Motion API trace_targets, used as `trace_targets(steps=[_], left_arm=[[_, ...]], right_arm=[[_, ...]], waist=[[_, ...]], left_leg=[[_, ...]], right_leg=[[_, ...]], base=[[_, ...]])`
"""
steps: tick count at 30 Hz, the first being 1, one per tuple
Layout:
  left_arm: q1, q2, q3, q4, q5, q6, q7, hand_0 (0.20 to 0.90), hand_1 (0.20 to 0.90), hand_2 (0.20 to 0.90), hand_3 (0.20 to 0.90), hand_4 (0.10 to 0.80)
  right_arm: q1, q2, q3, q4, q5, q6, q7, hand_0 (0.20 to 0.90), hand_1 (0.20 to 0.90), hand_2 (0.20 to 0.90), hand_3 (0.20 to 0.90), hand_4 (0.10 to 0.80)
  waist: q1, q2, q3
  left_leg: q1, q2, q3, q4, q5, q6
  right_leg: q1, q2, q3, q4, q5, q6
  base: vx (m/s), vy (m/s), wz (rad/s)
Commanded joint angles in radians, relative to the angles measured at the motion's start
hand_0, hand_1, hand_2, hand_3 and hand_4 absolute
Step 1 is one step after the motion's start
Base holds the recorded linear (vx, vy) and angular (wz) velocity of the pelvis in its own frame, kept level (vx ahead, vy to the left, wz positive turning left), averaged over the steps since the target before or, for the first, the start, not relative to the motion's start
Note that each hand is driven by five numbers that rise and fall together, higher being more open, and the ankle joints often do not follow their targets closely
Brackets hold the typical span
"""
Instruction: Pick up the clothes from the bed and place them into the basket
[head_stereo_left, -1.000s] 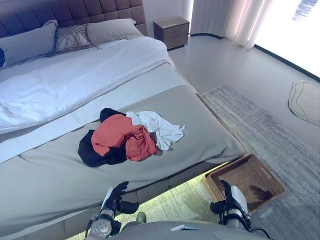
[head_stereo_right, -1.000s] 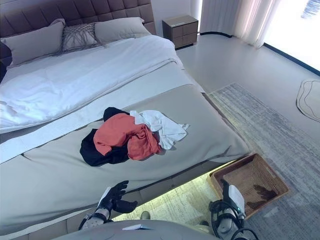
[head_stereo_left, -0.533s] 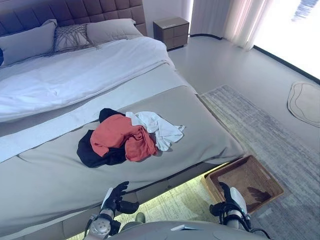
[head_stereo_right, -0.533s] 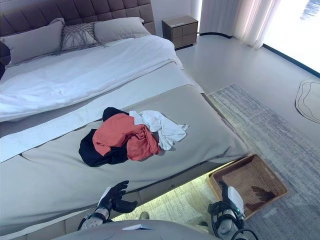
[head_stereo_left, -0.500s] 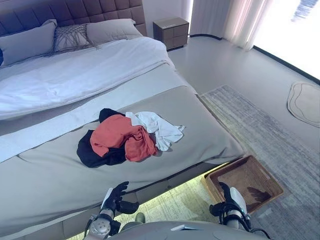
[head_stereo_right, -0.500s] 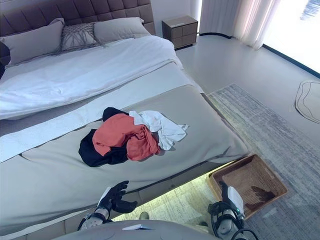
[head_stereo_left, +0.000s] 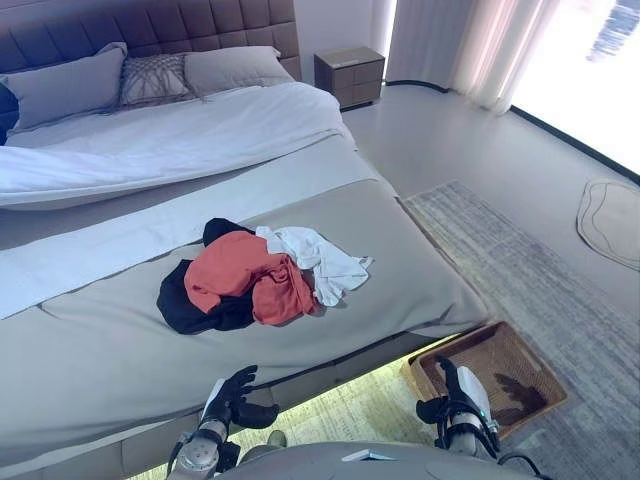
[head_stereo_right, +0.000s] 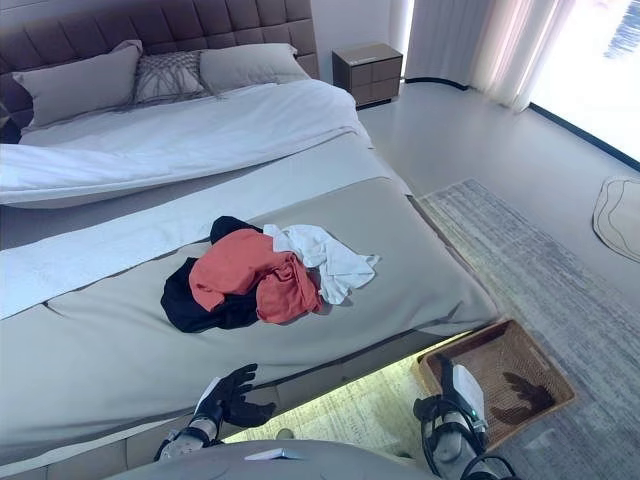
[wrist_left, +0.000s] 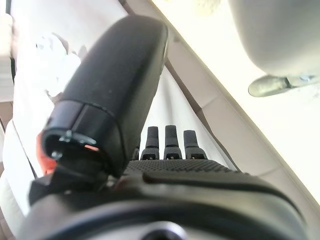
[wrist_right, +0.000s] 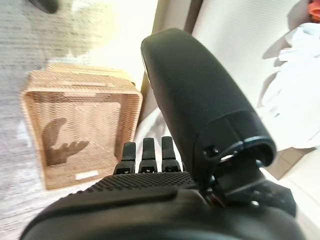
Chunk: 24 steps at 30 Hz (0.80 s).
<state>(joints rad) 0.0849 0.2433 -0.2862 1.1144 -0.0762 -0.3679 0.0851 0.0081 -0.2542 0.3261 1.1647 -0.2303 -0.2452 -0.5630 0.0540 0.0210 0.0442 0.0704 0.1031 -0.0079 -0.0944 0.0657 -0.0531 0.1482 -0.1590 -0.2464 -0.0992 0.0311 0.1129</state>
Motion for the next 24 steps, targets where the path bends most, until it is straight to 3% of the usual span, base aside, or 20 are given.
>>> trace_targets(steps=[1,8,13,19,24], left_arm=[[-0.095,0.068,0.033,-0.027,0.021,-0.044,0.048,0.9,0.9,0.9,0.9,0.8],[-0.121,0.115,0.033,-0.108,0.012,-0.033,0.094,0.9,0.9,0.9,0.9,0.8],[-0.104,0.146,0.061,-0.221,0.059,-0.037,0.152,0.9,0.9,0.9,0.9,0.8],[-0.117,0.18,0.058,-0.326,0.076,-0.031,0.198,0.9,0.9,0.9,0.9,0.8],[-0.164,0.214,0.046,-0.438,0.096,-0.08,0.262,0.9,0.9,0.9,0.9,0.8]], right_arm=[[-0.127,-0.04,0.003,-0.106,-0.044,-0.064,-0.073,0.9,0.9,0.9,0.9,0.8],[-0.347,-0.137,0.108,-0.348,-0.081,0.093,-0.108,0.9,0.9,0.9,0.9,0.8],[-0.489,-0.215,0.17,-0.489,-0.139,0.219,-0.026,0.9,0.9,0.9,0.9,0.8],[-0.669,-0.235,0.222,-0.47,-0.135,0.334,-0.002,0.9,0.9,0.9,0.9,0.8],[-0.848,-0.253,0.257,-0.414,-0.155,0.389,0.003,0.9,0.9,0.9,0.9,0.8]], waist=[[0.036,-0.018,0.04],[0.094,-0.028,0.069],[0.132,-0.036,0.076],[0.191,-0.036,0.103],[0.252,-0.016,0.195]], left_leg=[[0.036,0.031,0.062,0.007,-0.077,-0.006],[0.021,0.033,0.025,0.007,-0.062,-0.008],[0.003,0.04,0.017,0.007,-0.046,-0.023],[-0.027,0.038,-0.016,0.007,-0.024,-0.029],[-0.156,0.009,-0.093,0.121,-0.027,-0.028]], right_leg=[[0.024,-0.056,-0.019,0.05,-0.05,0.004],[0.012,-0.051,-0.037,0.098,-0.077,-0.018],[0.026,-0.048,-0.063,0.076,-0.072,-0.02],[0.014,-0.049,-0.103,0.118,-0.096,-0.04],[-0.091,-0.08,-0.143,0.269,-0.146,-0.067]], base=[[-0.005,-0.018,0.11],[-0.021,-0.036,0.14],[0.038,-0.001,0.14],[0.074,0.036,0.21],[-0.093,0.069,0.31]])
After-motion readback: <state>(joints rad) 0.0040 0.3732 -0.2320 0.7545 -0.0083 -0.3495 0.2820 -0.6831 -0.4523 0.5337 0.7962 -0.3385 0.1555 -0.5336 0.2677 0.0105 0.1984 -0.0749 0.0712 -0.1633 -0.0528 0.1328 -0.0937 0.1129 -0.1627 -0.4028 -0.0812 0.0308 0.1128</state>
